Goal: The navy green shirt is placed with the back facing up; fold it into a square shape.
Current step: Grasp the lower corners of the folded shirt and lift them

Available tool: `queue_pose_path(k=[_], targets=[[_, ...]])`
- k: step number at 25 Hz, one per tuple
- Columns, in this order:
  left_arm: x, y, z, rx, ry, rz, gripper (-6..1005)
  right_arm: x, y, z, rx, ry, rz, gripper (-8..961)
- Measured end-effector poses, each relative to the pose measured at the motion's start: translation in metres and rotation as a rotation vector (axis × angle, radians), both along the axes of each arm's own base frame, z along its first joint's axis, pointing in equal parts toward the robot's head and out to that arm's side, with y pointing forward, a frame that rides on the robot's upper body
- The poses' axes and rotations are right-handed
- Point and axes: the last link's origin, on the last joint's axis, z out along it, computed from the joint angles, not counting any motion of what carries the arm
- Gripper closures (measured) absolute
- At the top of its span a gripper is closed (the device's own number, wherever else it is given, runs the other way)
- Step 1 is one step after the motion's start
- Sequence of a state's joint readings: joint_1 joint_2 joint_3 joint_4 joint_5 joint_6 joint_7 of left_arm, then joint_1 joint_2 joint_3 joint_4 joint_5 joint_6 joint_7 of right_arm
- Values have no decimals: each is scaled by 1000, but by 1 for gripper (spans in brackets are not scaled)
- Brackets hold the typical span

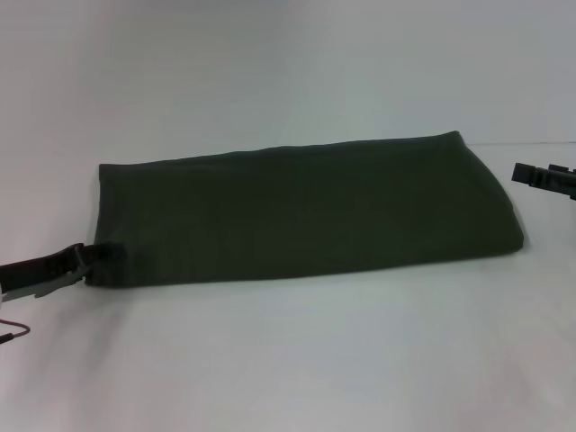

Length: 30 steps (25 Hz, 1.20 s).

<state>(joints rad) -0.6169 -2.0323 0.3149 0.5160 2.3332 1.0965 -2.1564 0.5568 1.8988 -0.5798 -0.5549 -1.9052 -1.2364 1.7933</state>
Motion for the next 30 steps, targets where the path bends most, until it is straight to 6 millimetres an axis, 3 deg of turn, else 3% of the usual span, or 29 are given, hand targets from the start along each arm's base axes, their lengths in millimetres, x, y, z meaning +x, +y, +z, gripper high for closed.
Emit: queue_pose_path(k=[1, 6, 17, 22, 25, 30], targets=[[0, 0, 0, 0, 1, 0, 267, 0, 0, 0, 0, 0, 0, 8], [-1, 1, 0, 4, 7, 5, 521, -1, 0, 0, 0, 0, 1, 8], [-2, 2, 0, 9, 16, 11, 677, -1, 1, 0, 0, 0, 3, 9], [-1, 2, -1, -1, 19, 15, 693, -2, 1, -1, -1, 1, 3, 8], [-2, 2, -1, -2, 22, 15, 905, -1, 1, -1, -3, 6, -1, 16], [-3, 3, 0, 2, 29, 19, 981, -2, 1, 0, -16, 26, -25, 29]])
